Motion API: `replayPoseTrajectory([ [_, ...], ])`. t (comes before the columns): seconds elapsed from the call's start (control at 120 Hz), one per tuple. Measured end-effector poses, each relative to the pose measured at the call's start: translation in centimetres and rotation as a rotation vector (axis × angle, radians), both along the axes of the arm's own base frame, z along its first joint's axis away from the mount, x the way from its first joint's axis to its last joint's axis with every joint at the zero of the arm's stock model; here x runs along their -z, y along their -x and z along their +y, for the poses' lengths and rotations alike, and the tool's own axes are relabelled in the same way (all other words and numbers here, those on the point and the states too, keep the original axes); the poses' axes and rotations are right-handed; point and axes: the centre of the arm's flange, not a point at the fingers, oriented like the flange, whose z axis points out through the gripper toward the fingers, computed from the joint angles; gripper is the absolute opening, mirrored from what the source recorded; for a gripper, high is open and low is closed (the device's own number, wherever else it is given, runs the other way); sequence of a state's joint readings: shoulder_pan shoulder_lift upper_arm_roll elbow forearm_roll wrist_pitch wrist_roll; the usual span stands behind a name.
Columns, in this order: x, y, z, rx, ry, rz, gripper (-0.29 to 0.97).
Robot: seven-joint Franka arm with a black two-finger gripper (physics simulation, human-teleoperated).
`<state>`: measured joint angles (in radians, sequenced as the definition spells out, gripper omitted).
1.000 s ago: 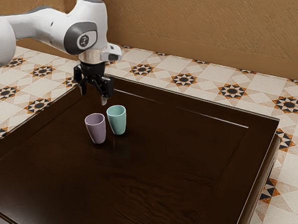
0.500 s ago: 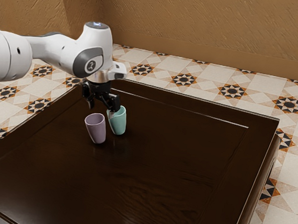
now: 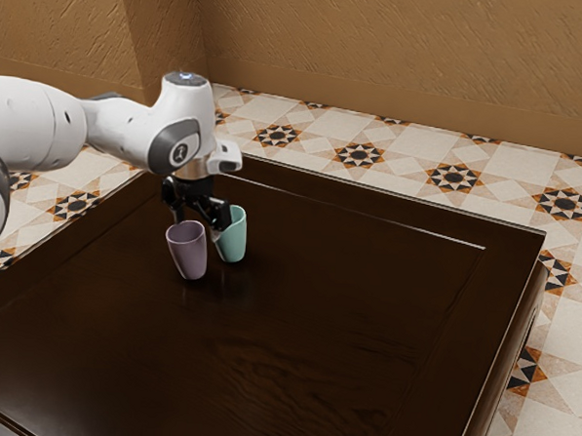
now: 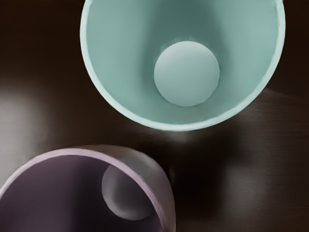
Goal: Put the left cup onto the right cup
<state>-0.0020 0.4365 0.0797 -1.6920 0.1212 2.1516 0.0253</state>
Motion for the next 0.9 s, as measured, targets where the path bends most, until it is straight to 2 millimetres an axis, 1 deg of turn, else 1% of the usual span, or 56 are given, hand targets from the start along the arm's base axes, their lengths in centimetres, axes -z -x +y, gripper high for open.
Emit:
replayPoseTrajectory([
  [0.117, 0.7, -0.5, 0.0, 0.014, 0.001, -0.004, 0.68],
  [0.25, 1.0, -1.0, -0.3, 0.027, 0.009, -0.014, 0.68],
  [0.358, 1.7, -0.9, -0.4, 0.025, 0.028, -0.007, 0.68],
  [0.55, 2.3, -0.5, -0.4, 0.021, 0.049, 0.000, 0.68],
  [0.7, 2.7, -0.3, 0.6, 0.009, 0.056, 0.001, 0.68],
  [0.9, 3.6, 0.1, 1.3, 0.004, 0.059, 0.006, 0.67],
])
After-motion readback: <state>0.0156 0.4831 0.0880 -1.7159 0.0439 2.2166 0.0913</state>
